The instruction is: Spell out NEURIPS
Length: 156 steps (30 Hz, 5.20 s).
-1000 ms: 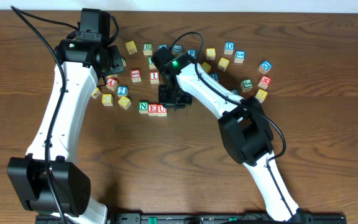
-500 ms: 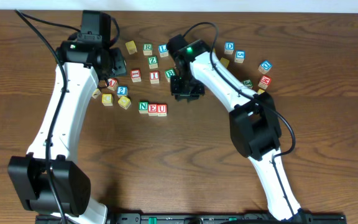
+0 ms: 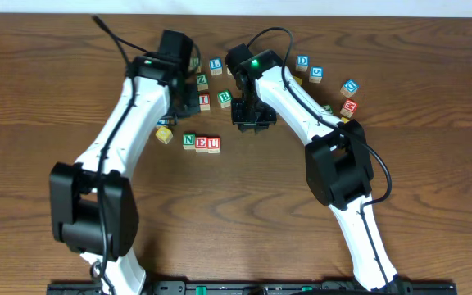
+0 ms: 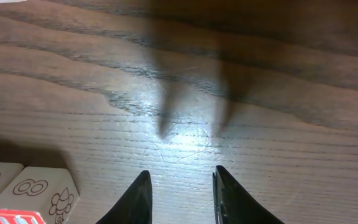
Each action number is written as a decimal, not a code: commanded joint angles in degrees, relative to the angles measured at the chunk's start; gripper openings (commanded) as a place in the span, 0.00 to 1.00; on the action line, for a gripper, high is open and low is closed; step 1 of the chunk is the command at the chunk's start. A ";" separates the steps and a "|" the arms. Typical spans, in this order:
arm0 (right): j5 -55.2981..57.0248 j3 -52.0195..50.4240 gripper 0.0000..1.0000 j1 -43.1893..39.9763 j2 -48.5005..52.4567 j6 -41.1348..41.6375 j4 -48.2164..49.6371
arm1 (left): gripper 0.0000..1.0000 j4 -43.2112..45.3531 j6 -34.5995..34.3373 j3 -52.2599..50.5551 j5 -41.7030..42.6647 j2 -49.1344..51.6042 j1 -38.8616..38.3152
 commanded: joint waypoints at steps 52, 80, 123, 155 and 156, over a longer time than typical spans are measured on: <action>3.63 0.83 0.35 -0.22 -0.48 -1.05 -0.48 | 0.07 1.57 -1.55 -2.49 1.49 12.11 -1.53; 3.63 0.83 0.36 -0.26 -0.48 -1.44 -0.50 | 0.07 0.44 -1.64 -2.49 1.09 12.11 -2.14; 3.87 0.83 0.39 -0.68 -0.48 -1.88 -0.35 | 0.08 6.88 0.17 -14.88 6.19 -0.48 8.09; 3.85 0.83 0.42 -0.85 -0.48 -3.19 -0.63 | 0.07 16.11 3.13 -20.94 10.73 -0.39 4.85; 3.85 0.83 0.41 -0.85 -0.48 -3.19 -0.66 | 0.08 16.20 3.13 -20.94 10.73 -0.39 4.85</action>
